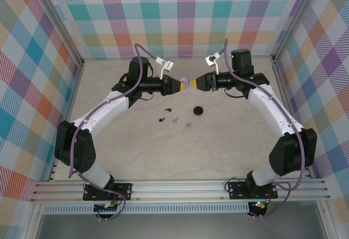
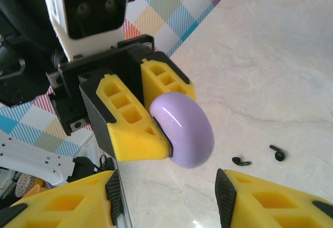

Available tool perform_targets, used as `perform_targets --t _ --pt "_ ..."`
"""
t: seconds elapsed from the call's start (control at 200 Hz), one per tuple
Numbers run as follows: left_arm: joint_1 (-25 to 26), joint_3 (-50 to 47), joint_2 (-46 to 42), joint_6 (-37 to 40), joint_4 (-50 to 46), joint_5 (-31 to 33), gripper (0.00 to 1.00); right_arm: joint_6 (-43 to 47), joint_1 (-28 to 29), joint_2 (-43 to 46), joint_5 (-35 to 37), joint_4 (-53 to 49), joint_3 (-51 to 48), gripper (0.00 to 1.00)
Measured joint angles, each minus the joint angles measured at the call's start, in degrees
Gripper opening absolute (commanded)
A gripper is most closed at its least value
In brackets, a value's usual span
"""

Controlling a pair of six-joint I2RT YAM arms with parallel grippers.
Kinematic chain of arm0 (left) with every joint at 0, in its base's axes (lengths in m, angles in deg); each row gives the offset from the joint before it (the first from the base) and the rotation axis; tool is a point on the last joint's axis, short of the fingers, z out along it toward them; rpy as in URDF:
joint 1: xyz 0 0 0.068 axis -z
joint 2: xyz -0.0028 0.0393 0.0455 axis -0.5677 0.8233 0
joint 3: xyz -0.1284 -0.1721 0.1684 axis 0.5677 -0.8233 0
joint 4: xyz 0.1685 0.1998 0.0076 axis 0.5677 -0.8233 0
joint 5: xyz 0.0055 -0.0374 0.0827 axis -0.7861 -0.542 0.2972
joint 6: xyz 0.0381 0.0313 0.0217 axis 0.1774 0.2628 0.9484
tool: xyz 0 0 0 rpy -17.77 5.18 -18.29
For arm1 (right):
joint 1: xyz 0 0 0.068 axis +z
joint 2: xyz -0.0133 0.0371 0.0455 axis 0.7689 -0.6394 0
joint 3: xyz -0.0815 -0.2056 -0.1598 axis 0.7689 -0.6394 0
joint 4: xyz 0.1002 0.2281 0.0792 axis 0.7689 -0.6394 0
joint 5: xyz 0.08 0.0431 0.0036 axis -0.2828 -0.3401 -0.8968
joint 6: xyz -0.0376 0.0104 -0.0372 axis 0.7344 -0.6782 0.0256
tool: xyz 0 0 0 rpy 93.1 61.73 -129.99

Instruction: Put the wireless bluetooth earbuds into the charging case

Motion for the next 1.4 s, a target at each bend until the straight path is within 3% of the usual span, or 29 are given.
perform_targets --t 0.125,0.36,1.045,1.4 --pt "0.1 -5.6 -4.3 4.8 4.8 1.6 0.19 1.1 0.5 0.3 1.4 -1.9 0.8 0.54" --pt "0.1 -5.7 -5.6 11.1 6.8 -0.2 0.20 3.1 2.8 0.3 3.5 -5.8 3.7 0.54" --pt "1.1 -4.7 -5.6 16.0 4.3 -4.1 0.19 4.5 4.8 -1.3 6.0 -9.2 6.5 0.55" --pt "2.1 -4.3 -5.6 17.5 1.2 -4.9 0.19 3.7 4.8 -1.2 11.9 -8.5 7.0 0.55"
